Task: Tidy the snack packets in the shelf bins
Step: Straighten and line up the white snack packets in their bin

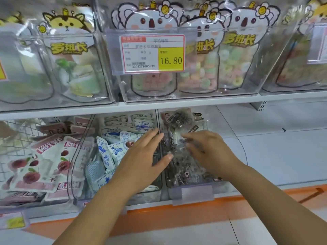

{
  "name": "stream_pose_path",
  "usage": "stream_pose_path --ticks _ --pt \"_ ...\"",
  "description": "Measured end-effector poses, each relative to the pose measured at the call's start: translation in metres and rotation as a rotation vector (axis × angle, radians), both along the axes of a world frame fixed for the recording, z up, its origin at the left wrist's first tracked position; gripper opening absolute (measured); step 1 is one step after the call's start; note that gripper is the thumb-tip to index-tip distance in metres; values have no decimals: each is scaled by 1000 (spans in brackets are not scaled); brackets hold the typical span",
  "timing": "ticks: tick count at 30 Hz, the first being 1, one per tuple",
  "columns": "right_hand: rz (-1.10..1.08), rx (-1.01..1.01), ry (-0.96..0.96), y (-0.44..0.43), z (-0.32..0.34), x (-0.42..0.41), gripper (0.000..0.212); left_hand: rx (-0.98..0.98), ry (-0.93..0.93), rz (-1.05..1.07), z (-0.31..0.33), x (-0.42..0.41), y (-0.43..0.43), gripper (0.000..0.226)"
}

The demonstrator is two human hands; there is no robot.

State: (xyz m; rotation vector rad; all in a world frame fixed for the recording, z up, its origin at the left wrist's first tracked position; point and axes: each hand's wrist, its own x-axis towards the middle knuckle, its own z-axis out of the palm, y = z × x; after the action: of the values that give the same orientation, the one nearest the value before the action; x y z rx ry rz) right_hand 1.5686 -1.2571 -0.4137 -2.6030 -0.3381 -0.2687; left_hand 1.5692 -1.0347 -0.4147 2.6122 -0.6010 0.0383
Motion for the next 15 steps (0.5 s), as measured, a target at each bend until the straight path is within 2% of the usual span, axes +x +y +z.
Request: stream_pose_path --ticks 3,5,8,11,15 --pt "-103 242 -39 -3 17 10 29 11 20 -11 1 1 2 72" --pt "-270 317 65 -8 28 26 33 2 16 -11 1 1 2 72" --pt "-388 98 416 -19 32 50 55 -26 27 -9 0 0 1 72" --pt "-350 15 598 -17 31 62 81 -28 21 -18 -1 2 3 73" --pt "-302 7 621 -18 25 62 67 -19 20 -18 -4 4 3 74"
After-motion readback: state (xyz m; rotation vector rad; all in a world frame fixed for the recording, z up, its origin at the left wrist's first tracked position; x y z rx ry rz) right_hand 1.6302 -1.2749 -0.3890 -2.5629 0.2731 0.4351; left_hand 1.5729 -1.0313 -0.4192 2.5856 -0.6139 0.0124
